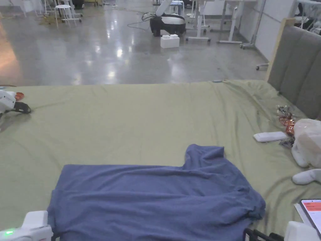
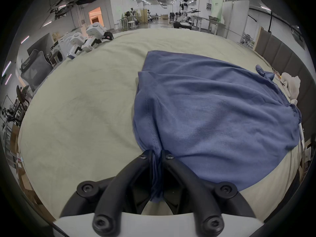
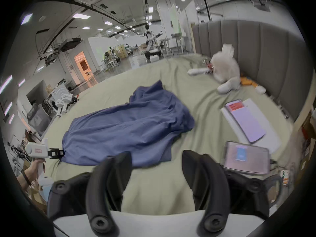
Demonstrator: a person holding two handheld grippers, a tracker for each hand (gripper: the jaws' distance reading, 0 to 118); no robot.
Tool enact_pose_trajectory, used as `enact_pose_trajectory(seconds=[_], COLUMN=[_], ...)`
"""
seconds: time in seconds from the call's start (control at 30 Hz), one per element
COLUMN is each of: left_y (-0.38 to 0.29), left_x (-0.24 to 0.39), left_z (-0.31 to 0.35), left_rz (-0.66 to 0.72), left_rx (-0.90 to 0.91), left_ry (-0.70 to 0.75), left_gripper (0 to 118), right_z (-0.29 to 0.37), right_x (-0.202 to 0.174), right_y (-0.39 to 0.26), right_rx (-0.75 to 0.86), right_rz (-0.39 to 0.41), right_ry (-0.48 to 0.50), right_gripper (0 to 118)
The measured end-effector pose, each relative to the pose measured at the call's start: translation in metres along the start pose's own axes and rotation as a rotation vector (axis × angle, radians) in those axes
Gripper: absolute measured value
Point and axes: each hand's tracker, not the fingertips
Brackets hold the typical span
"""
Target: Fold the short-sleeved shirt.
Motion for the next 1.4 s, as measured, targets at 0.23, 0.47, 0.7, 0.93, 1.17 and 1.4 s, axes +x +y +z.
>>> enact_pose_trajectory(seconds=[0.23, 0.47, 0.7, 0.93, 1.17, 1.4], left_y=[0.002, 0.003, -0.014, -0.076, -0.114, -0.106], left_x=[-0.007, 0.001, -0.027, -0.031, -0.029, -0.034], left_z=[0.003, 0.005, 0.068, 0.124, 0.134, 0.152], left_rz=[0.055, 0.010, 0.155, 0.140, 0.085, 0.081], left_rx=[-0.009, -0.011, 0.134, 0.148, 0.126, 0.241], left_ry=[-0.034, -0.004, -0.102, -0.108, -0.105, -0.029], left_gripper=[8, 8, 4, 4, 4, 76], right_z=[-0.108, -0.094, -0.044, 0.010, 0.030, 0.027], right_x=[0.019, -0.011, -0.012, -0.004, 0.002, 0.005], right_y=[-0.003, 0.002, 0.006, -0.027, -0.060, -0.063], right_rx=[-0.167, -0.118, -0.062, -0.079, -0.142, -0.160], right_rz=[-0.075, 0.054, 0.079, 0.087, 0.075, 0.110], right_ry=[-0.140, -0.200, -0.198, -0.219, -0.228, -0.253], right_gripper=[62, 6, 5, 5, 5, 71])
